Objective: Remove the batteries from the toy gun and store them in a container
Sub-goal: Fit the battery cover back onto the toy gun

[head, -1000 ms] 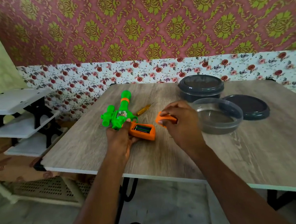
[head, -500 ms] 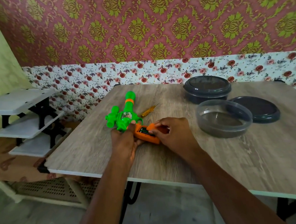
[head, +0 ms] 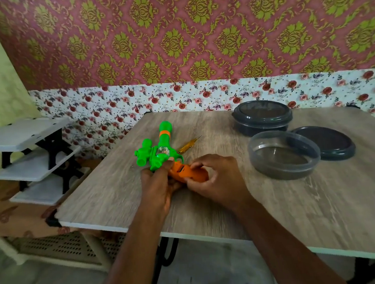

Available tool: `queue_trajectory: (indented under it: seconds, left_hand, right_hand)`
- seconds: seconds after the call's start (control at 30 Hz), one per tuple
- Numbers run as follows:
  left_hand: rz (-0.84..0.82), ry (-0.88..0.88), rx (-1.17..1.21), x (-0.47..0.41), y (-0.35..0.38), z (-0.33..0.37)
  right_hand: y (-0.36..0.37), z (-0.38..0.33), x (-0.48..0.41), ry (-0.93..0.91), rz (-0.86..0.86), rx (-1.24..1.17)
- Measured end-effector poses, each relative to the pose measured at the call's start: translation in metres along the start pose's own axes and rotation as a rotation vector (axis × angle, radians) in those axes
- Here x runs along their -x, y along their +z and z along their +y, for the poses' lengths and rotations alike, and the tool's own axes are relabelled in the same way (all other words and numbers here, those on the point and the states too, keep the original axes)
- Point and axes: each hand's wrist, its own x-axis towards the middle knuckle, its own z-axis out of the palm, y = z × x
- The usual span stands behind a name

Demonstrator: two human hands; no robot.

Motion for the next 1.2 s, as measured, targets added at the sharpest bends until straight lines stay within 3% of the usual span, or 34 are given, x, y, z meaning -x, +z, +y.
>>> queue_trajectory:
  seconds: [0.23, 0.57, 0.8, 0.97, 1.2]
  left_hand:
    - [0.002, 0.001, 0.029, -0.001, 0.0, 0.001]
    - [-0.016, 0.014, -0.008, 0.005, 0.002, 0.002]
    - [-0.023, 0.01, -0.005, 0.008, 0.001, 0.003]
    - [-0.014, 0.018, 0.008, 0.004, -0.003, -0.001]
    - [-0.046, 0.025, -0.101, 0.003, -0.001, 0.001]
  right_hand:
    - [0.004, 0.0, -0.001, 0.049, -0.07, -0.176]
    - [0.01, 0.005, 0.003, -0.119, -0.004, -0.051]
    - [0.014, 0.018, 0.002, -0.023, -0.073, 0.06]
    - [0.012, 0.013, 0.003, 0.064, -0.007, -0.086]
    - [0.016, 0.012, 0.001, 0.152, -0.04, -0.091]
